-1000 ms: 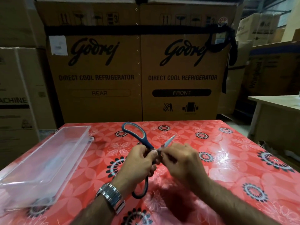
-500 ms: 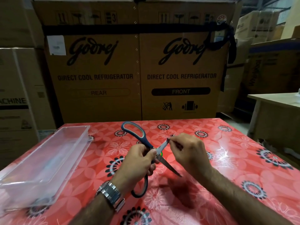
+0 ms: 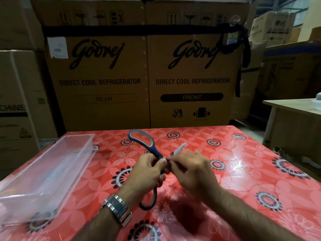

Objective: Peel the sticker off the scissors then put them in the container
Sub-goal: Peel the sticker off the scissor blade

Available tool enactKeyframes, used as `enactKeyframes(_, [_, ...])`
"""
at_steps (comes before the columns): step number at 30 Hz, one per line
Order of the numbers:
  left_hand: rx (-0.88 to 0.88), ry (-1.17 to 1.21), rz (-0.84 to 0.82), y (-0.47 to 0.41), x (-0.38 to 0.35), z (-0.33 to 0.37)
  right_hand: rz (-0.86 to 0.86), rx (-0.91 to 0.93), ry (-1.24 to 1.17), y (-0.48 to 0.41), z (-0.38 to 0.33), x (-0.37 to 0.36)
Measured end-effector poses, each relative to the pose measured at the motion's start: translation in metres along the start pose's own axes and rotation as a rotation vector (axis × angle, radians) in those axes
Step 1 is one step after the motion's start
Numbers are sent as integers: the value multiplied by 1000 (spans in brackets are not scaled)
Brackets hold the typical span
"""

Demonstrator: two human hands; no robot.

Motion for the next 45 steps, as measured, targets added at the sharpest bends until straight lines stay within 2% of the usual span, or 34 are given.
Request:
enactKeyframes(6, [8, -4, 10, -1, 3, -1, 128, -146, 35, -11, 33, 2])
enactKeyframes(11, [-9, -10, -11, 1, 1, 1, 29, 39, 50, 1, 4, 2])
enactKeyframes(19, [24, -48, -16, 1, 3, -2, 111, -186, 24, -10, 46, 5])
enactKeyframes(23, [24, -38, -7, 1, 2, -2, 131, -151, -1, -6, 25, 2])
enactKeyframes(28, [-8, -27, -11, 1, 2, 0, 11, -35, 36, 0, 1, 0])
enactKeyframes(33, [-15, -26, 10, 1, 1, -2, 150, -169, 93, -17, 25, 6])
enactKeyframes(38, [-30, -4, 12, 3, -5, -1, 14, -56, 19, 0, -8, 2])
enactKeyframes(42, [-31, -16, 52, 1, -1, -3, 119, -169, 52, -16, 22, 3])
enactKeyframes(45, [-22, -4, 31, 1, -3, -3, 65, -140, 24, -4, 4, 2])
Point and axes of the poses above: each hand's wrist, its own y-axis away from the middle knuckle, its own x-axis out of the back of the hand, z = x × y, the point moved 1 cm from there along -y, towards the middle knuckle, and after that the axes turned 5 degrees about z, right-handed, at the moved point
